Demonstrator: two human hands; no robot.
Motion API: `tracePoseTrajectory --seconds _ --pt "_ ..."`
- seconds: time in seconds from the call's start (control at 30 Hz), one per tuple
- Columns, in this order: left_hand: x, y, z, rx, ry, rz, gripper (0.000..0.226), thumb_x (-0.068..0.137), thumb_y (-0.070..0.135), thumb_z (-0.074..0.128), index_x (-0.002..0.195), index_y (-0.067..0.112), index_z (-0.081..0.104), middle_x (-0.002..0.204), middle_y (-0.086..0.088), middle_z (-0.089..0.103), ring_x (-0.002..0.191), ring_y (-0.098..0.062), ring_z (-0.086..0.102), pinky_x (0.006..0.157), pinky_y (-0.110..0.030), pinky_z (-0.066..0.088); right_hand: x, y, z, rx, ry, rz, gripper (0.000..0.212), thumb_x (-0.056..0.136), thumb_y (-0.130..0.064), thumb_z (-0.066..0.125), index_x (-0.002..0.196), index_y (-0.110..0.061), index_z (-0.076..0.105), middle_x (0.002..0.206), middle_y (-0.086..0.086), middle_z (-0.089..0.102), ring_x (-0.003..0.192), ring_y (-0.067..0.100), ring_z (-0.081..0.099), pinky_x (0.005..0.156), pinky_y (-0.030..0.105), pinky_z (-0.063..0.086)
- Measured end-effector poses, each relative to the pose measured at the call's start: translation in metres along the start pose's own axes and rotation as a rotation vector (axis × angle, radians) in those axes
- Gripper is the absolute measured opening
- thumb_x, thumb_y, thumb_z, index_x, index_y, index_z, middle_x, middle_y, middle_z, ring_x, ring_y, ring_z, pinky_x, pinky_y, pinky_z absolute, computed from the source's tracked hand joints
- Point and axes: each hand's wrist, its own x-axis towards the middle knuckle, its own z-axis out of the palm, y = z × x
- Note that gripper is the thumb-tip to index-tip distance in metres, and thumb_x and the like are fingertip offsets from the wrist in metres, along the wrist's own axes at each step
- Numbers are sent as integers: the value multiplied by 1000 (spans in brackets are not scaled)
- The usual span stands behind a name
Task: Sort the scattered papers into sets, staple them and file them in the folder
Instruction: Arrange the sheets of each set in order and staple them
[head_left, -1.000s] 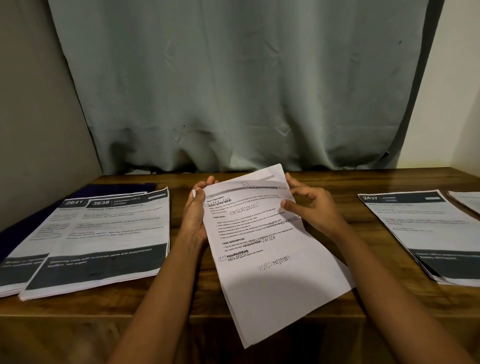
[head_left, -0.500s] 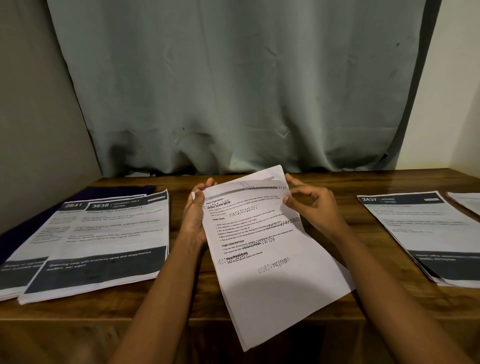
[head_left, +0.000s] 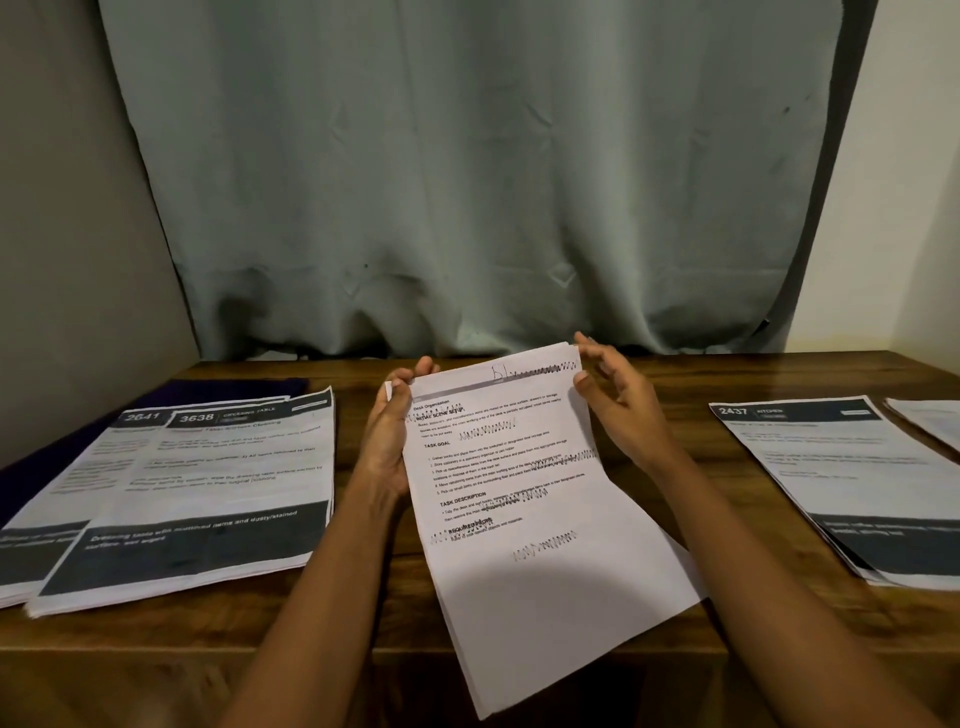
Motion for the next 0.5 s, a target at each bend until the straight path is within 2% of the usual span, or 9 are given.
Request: tracePoseTrajectory --seconds 0.1,0.2,0.33,0.4,0.5 --pt "-1 0 1 28 -47 18 21 102 12 36 86 15 49 108 1 71 105 -15 65 91 -38 53 2 -1 2 -104 57 -59 29 93 -22 60 122 -22 56 139 -10 51 128 7 47 102 34 46" --pt "-3 -2 1 54 -59 20 21 102 12 37 85 15 49 106 1 72 109 -17 63 95 -40 49 4 -1 1 -321 137 -246 15 87 -14 68 102 -11 66 128 -7 56 126 12 47 104 33 41" --pt "-5 -1 2 73 -71 33 19 100 11 37 85 14 48 104 1 72 109 -18 62 97 -40 48 4 -3 -2 -448 62 -276 6 85 -14 70 89 -10 67 135 2 55 132 19 41 106 37 36" --pt "-6 -1 3 73 -82 32 18 99 11 38 85 14 48 105 1 72 109 -17 62 95 -39 50 4 -2 -3 -476 9 -244 9 88 -20 66 90 -11 65 143 2 48 138 19 33 109 40 32" --pt "-6 -1 3 92 -86 35 19 100 11 38 85 15 48 106 1 72 108 -16 63 94 -37 51 5 3 -4 -543 -67 -197 30 92 -37 53 103 -11 64 150 -1 39 142 18 23 112 46 29"
